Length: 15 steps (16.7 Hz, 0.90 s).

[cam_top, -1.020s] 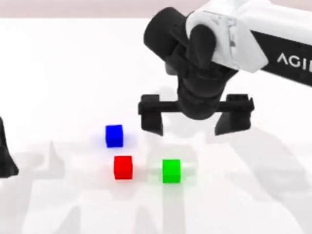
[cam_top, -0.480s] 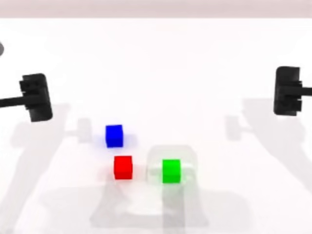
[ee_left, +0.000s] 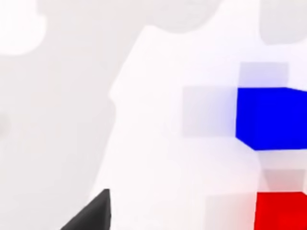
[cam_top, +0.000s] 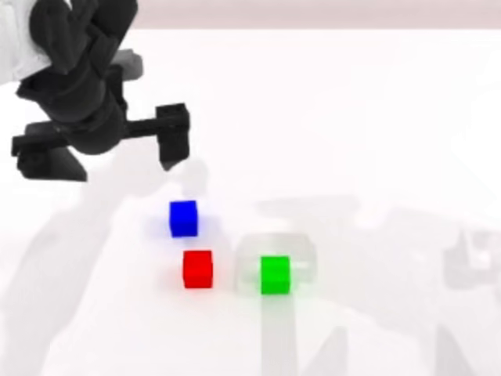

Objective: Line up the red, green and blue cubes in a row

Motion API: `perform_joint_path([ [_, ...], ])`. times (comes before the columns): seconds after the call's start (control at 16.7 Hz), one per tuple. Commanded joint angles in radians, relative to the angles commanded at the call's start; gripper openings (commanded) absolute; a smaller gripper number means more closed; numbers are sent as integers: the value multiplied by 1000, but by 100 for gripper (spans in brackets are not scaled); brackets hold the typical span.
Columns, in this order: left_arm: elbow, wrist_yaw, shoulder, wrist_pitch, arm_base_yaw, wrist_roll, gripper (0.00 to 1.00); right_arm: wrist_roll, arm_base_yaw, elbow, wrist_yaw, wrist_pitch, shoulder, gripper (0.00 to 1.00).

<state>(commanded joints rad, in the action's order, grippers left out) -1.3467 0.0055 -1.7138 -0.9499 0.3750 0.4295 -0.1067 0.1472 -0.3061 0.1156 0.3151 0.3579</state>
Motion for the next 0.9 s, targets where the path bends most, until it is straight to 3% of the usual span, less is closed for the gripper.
perform_joint_path([
  [0.48,-328,-3,-379,-200,92,97,100,105,-134,299,-111,-306,-347,100],
  [0.9,-335,-3,-388,-201,91,99,100,107,-137,306,-116,-315,-358,100],
])
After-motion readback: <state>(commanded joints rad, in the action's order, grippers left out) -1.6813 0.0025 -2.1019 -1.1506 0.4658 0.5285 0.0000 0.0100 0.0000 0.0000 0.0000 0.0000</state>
